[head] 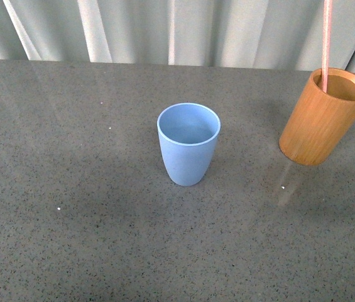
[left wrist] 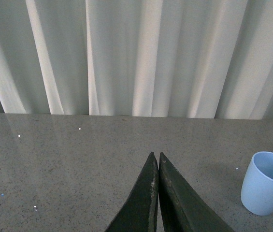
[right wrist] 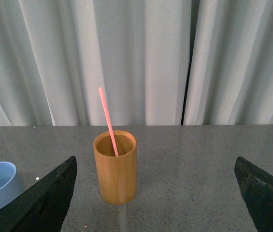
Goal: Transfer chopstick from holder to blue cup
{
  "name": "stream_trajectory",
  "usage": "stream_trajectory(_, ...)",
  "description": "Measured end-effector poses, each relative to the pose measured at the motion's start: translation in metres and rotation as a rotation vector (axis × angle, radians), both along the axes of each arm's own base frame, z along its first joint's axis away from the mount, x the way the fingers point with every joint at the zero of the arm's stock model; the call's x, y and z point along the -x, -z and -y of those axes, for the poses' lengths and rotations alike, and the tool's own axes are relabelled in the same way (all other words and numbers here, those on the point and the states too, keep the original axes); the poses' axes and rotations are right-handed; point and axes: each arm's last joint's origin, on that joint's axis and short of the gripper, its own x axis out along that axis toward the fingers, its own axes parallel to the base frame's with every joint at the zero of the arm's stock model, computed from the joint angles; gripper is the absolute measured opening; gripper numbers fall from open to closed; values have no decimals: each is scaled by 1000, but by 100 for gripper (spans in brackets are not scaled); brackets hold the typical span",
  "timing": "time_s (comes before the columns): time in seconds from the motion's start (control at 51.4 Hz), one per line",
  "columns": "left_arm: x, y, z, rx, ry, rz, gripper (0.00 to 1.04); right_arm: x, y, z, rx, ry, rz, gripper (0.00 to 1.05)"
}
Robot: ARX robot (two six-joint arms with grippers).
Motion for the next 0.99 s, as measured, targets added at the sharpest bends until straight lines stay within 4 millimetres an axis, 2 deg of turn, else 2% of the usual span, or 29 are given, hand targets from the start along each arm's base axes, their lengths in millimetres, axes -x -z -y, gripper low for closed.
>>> stream_trajectory(0.234,0,0,0,0,-1,-2,4,0,0,0,0,0,0,95)
stream_trajectory(0.604,0,0,0,0,-1,-1,60,0,0,0,0,0,0,95)
stream_trajectory(0.643,0,0,0,0,-1,-1,68,0,0,0,-1,4,-3,95)
stream_trajectory(0.759,0,0,0,0,-2,-1,86,-6,3,4,-126,189,-311,95)
stream_trajectory(0.837,0,0,0,0,-1,-1,99,-20,9,10,-163,229,-387,95)
stream_trajectory(0.993,0,0,0,0,-1,-1,98,-55,9,18,-144,176,-371,95)
